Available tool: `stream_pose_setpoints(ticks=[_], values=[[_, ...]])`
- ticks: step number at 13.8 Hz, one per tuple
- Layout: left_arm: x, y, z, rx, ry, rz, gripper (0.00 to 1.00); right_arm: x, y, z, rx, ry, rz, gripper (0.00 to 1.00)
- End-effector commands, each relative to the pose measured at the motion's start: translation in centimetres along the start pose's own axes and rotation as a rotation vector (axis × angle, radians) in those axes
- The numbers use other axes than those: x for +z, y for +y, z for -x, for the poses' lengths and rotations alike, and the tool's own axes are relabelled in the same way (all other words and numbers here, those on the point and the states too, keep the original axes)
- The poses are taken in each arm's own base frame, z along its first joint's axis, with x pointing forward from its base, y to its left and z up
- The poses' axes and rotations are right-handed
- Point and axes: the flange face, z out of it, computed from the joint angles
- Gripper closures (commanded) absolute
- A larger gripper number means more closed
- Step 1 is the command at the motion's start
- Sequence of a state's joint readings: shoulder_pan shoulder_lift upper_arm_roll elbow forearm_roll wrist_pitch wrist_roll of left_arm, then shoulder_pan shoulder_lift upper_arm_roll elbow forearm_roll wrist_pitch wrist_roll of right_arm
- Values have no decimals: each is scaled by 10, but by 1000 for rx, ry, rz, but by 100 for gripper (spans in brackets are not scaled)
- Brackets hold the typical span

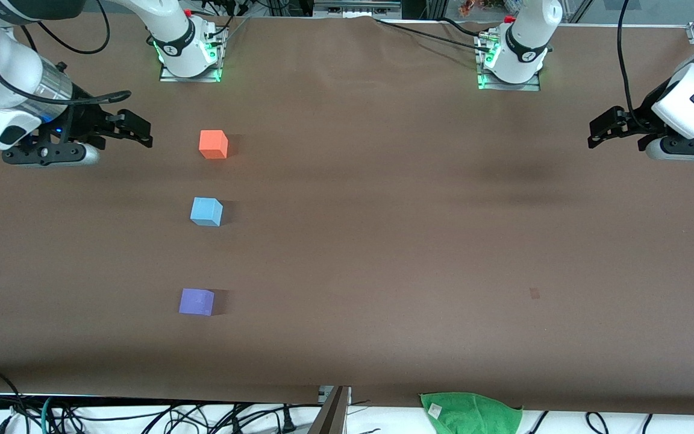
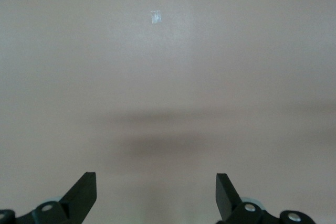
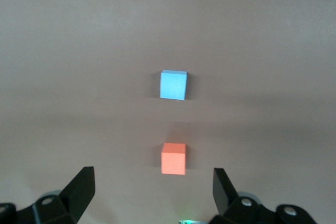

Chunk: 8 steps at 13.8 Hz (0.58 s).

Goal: Place blue block between orange and purple blocks

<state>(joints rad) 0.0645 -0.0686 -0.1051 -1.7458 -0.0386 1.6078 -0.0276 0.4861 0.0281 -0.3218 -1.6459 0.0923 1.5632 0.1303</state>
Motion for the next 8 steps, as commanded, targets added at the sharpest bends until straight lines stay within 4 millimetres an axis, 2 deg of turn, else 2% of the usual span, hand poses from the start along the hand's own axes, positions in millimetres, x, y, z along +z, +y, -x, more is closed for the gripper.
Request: stream_pose_setpoints(ticks=[1, 4, 8], values=[[-8, 13, 0, 40, 8, -19, 0, -5, 27, 1, -40, -20, 29, 1], [-6, 6, -3, 22, 4, -18, 0, -15, 41, 4, -74, 0, 57, 1], [-2, -5, -5, 7, -4, -26, 0, -32, 41, -2, -64, 28, 91, 1]])
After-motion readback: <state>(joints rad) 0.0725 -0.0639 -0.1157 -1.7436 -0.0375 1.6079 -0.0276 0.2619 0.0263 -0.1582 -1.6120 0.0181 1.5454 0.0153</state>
